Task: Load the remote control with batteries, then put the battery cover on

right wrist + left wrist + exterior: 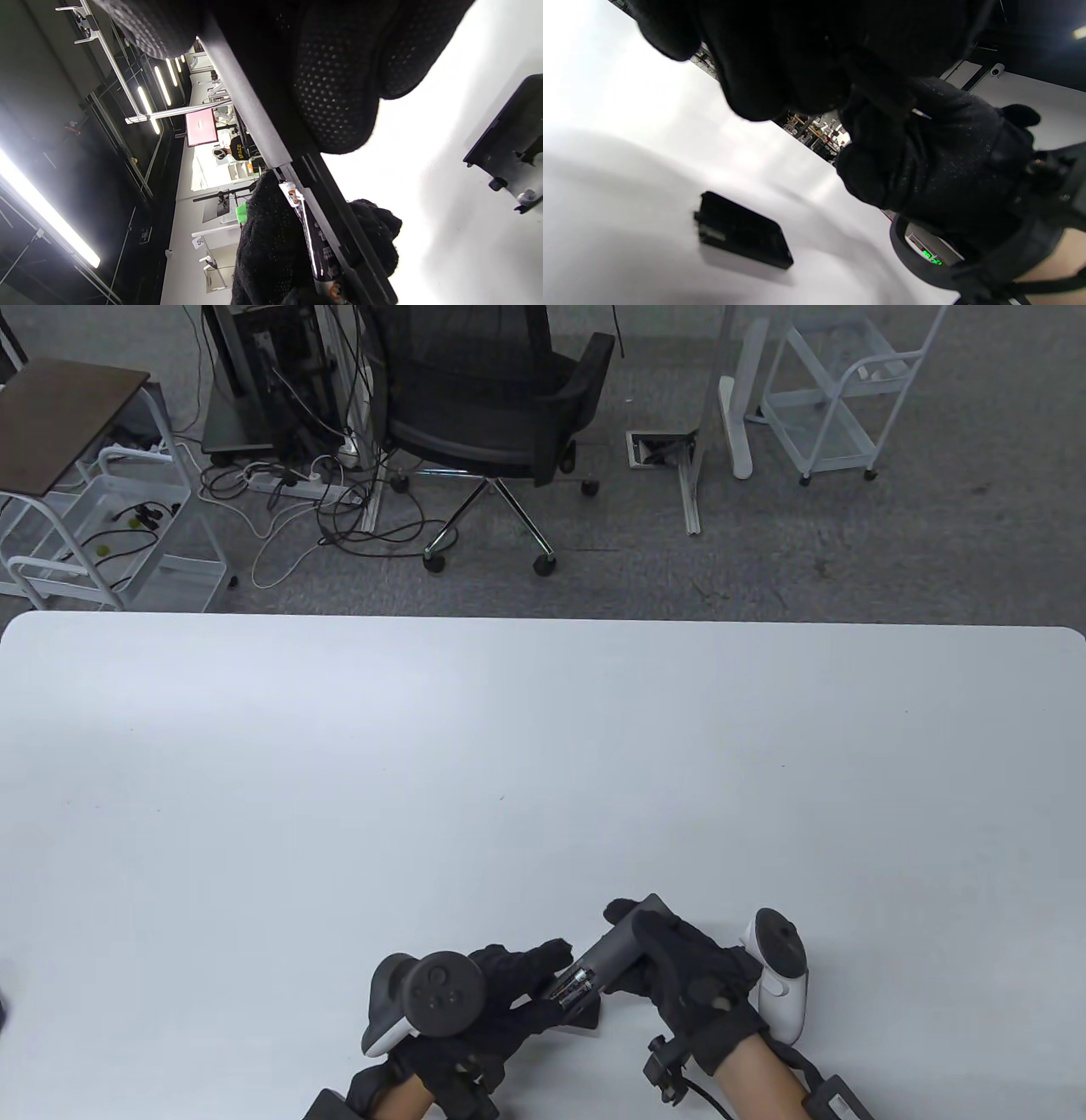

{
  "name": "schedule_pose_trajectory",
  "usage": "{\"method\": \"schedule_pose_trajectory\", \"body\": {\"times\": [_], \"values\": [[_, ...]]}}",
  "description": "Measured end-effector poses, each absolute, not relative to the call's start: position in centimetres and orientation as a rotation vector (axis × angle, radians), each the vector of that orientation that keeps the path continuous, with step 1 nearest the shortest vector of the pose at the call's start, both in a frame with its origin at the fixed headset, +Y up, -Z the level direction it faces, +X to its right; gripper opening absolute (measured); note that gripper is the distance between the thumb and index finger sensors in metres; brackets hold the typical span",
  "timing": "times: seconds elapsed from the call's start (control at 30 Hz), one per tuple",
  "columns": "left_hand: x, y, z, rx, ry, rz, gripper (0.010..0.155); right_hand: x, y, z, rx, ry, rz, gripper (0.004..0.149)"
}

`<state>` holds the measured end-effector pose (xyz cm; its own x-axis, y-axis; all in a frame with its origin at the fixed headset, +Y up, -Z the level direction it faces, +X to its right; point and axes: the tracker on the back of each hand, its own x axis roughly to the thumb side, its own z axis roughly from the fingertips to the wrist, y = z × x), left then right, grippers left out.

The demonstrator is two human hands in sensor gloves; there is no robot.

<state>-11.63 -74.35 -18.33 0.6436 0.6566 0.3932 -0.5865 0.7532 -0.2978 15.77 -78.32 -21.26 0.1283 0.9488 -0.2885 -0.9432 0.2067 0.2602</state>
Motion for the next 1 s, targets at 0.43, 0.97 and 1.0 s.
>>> {"method": "schedule_pose_trajectory", "body": {"times": [0.43, 0.97, 1.0], "values": [[-11.6, -74.8, -18.5, -0.216, -0.483, 0.740, 0.068, 15.5, -78.4, -21.2, 0.027, 0.437, 1.383, 0.061], [-11.9, -75.4, -18.8, -0.254, -0.464, 0.821, 0.068, 15.2, -78.4, -21.1, 0.070, 0.443, 1.337, 0.060], [-11.8, -75.4, -18.8, -0.256, -0.466, 0.821, 0.068, 15.2, -78.4, -21.0, 0.072, 0.445, 1.333, 0.060]]}}
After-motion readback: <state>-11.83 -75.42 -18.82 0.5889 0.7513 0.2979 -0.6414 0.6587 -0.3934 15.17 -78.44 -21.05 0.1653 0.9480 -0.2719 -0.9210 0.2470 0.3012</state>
